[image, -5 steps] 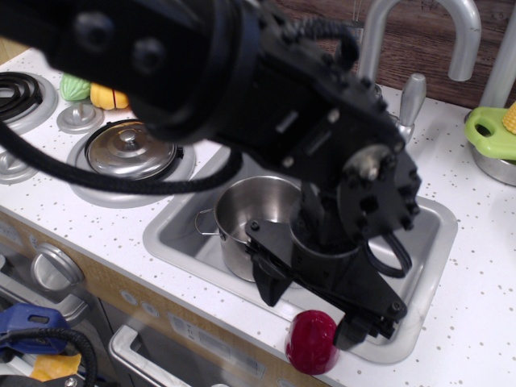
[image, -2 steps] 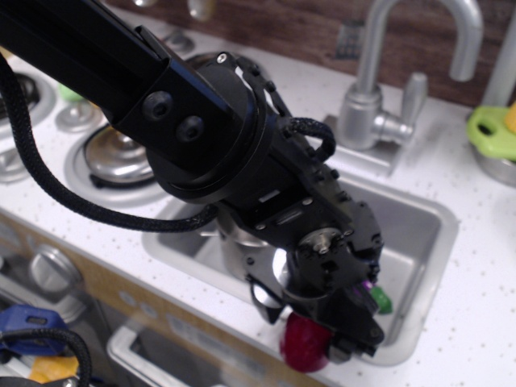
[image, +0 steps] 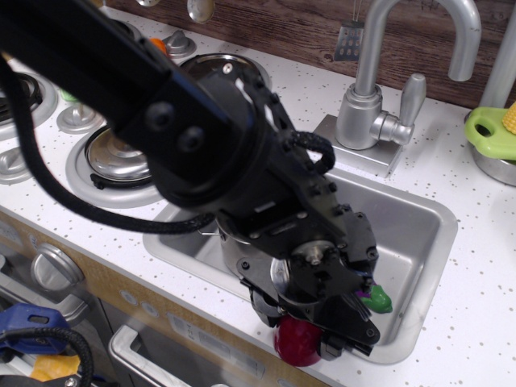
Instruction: Put sweet potato in pot which is in sink
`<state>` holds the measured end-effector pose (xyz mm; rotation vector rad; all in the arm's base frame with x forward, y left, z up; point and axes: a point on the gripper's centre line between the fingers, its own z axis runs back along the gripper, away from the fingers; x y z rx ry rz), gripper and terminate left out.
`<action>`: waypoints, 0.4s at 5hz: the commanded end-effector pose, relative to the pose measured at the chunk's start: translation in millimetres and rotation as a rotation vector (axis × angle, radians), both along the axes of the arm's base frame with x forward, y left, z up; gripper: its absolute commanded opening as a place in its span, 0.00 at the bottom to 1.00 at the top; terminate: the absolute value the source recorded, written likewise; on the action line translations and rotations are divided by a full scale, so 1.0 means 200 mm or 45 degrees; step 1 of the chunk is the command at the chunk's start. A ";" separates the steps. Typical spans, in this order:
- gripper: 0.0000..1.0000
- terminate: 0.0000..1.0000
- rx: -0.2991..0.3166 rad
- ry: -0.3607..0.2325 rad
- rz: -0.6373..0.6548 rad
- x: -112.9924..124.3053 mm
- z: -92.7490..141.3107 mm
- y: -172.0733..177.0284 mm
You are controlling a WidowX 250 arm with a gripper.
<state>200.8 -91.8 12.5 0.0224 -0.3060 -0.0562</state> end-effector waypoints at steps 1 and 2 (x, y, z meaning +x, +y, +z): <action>0.00 0.00 0.031 -0.012 -0.040 0.04 0.07 0.02; 0.00 0.00 0.190 0.017 -0.131 0.13 0.25 0.09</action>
